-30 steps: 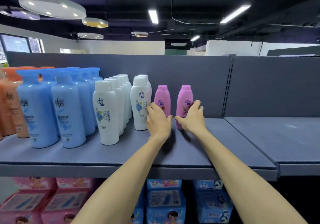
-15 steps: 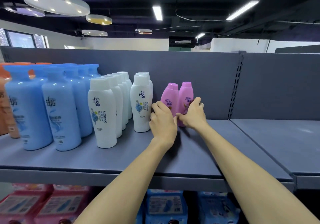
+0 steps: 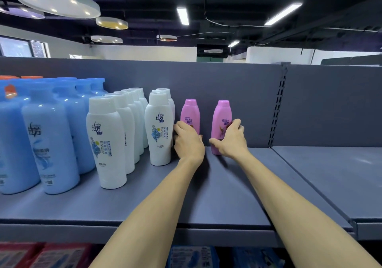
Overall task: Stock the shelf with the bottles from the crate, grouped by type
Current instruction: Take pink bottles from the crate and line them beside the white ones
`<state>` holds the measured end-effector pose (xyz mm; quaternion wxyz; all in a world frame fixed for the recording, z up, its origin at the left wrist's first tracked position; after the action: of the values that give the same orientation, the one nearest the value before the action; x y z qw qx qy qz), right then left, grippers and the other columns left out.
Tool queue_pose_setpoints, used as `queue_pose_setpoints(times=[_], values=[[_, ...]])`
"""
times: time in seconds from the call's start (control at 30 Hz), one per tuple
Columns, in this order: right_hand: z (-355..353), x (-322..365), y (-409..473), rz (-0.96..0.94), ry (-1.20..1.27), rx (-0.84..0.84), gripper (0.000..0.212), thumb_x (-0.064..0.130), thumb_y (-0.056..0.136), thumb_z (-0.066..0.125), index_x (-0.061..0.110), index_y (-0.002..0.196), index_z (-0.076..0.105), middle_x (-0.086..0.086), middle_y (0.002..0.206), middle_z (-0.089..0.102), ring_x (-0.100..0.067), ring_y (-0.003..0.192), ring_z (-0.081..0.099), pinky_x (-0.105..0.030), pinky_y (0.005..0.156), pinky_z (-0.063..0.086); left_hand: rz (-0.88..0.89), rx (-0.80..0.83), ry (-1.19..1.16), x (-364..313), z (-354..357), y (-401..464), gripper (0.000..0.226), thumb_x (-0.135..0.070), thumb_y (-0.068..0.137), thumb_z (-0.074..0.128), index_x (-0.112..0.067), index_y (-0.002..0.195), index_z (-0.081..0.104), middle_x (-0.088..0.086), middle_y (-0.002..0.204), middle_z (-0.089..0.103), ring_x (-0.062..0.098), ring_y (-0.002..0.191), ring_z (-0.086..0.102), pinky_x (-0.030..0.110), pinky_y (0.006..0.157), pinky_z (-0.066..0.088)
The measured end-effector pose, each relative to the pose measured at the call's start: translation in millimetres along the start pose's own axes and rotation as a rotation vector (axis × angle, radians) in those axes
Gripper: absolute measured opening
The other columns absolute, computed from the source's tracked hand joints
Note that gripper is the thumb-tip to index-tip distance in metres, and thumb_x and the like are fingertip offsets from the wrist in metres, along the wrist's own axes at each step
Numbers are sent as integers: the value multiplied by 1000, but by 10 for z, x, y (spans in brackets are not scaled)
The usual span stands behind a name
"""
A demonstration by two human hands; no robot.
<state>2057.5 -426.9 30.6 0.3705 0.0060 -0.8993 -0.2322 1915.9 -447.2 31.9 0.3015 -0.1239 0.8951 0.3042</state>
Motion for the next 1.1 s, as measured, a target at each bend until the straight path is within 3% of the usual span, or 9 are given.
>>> queue_pose_setpoints(times=[0.4, 0.6, 0.7, 0.83, 1.0, 1.1], values=[[31, 2, 25, -9, -41, -5, 67, 30, 77, 82, 14, 105, 23, -12, 119, 39, -38, 100, 53, -37, 78, 42, -43, -53, -19, 18, 164, 240, 63, -35, 81, 76, -3, 119, 37, 15, 122, 46, 37, 107, 59, 43, 76, 51], [55, -24, 35, 4, -47, -15, 64, 29, 78, 80, 14, 103, 24, -9, 115, 38, -38, 99, 54, -36, 76, 41, -57, -55, -14, 20, 133, 197, 62, -38, 81, 76, -5, 117, 39, 13, 122, 48, 34, 107, 59, 43, 72, 49], [58, -23, 20, 4, -36, -7, 63, 29, 77, 81, 13, 106, 27, -13, 121, 42, -37, 100, 54, -38, 80, 45, -72, -2, -46, 7, 88, 141, 66, -37, 82, 75, -2, 124, 37, 14, 126, 45, 34, 112, 57, 42, 78, 50], [36, 20, -16, 18, -22, 11, 63, 31, 77, 80, 12, 105, 27, -14, 121, 42, -38, 99, 55, -38, 80, 46, -30, 85, -91, -74, -15, -58, 88, -30, 86, 72, 5, 145, 17, 17, 139, 35, 34, 125, 48, 39, 93, 45], [-23, 77, -90, 36, 10, 54, 67, 33, 76, 83, 8, 112, 33, -14, 123, 47, -32, 107, 51, -41, 87, 47, 194, 181, 25, 16, -399, -305, 44, -29, 91, 63, -6, 123, 42, 12, 124, 46, 35, 111, 54, 39, 82, 43], [8, 182, -155, 39, 45, 66, 69, 35, 74, 86, 9, 112, 34, -13, 122, 48, -31, 106, 52, -42, 90, 48, 288, 104, 104, 210, -702, -436, 33, -31, 89, 60, -14, 113, 47, 4, 112, 53, 31, 101, 57, 37, 71, 40]])
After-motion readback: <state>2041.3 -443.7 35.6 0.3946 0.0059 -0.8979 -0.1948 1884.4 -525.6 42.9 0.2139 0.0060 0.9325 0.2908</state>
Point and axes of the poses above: each hand's wrist, its own y-axis towards the middle knuckle, its own z-axis out of the palm, x = y × z, the point moved 4 cm from there along y, towards the middle knuckle
